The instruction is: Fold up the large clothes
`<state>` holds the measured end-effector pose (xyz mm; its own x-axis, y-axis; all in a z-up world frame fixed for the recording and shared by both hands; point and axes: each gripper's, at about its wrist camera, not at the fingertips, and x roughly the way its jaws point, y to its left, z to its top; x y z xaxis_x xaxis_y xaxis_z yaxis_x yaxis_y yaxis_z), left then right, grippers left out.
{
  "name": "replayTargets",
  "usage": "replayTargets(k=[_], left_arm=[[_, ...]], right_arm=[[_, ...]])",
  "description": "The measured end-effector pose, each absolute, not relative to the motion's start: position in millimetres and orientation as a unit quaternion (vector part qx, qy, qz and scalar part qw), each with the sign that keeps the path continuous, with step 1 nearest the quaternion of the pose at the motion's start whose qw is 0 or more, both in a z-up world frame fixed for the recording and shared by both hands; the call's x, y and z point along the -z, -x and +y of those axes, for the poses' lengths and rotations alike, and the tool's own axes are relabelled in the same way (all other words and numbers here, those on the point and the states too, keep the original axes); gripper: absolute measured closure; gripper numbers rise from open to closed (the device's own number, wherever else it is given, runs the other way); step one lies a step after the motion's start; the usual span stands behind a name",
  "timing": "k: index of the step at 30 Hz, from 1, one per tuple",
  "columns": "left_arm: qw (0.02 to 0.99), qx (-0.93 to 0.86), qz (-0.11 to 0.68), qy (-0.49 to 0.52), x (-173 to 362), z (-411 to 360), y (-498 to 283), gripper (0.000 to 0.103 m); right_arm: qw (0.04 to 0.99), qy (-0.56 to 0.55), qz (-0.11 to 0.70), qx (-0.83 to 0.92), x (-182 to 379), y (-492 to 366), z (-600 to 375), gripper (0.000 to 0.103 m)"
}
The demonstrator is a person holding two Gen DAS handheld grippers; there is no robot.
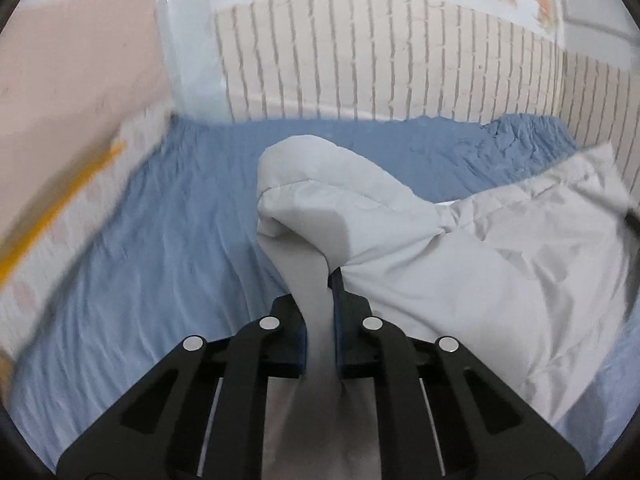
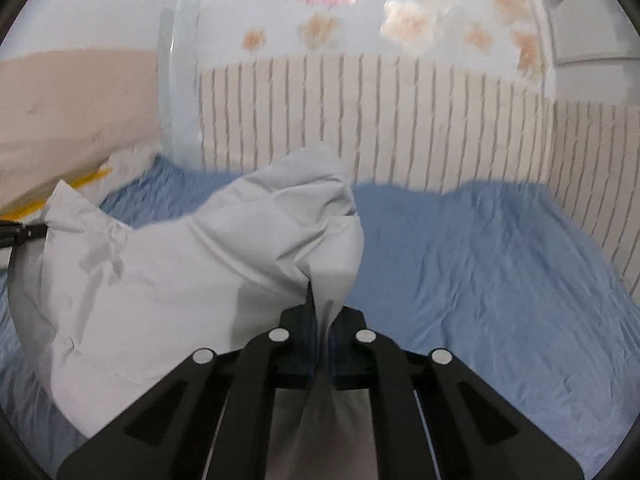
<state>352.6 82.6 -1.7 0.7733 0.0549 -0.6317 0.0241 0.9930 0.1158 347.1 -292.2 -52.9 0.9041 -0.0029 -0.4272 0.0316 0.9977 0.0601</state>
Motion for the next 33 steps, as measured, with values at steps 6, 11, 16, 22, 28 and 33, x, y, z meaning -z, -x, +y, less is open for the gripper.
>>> replayTargets(k=[6, 11, 16, 22, 28, 33], left_arm=[[0.895, -0.020, 0.438, -0.083, 64, 79, -439, 0.093], [0.860, -0.006, 0.505, -0.078, 117, 87, -452, 0.078], [0.882, -0.009, 0.463, -0.081, 94, 92, -414, 0.024], [0.900, -0.001, 0.433, -0.055, 66, 86, -356, 0.017], [0.887, -0.001, 0.457, -0.064, 91, 65, -331, 0.023], [0.862, -0.018, 0.501, -0.069, 126, 56, -346, 0.016]], right_arm=[[0.944, -0.038, 0.322, 0.061, 109, -417, -304, 0.098], [0.886, -0.064, 0.457, 0.041, 192, -443, -311, 0.083], [0.899, -0.026, 0.433, 0.063, 165, -399, -323, 0.028], [0.908, -0.063, 0.408, 0.075, 131, -350, -337, 0.025], [0.906, -0.069, 0.413, 0.051, 129, -339, -310, 0.031], [0.882, -0.079, 0.464, 0.030, 168, -354, -292, 0.098]])
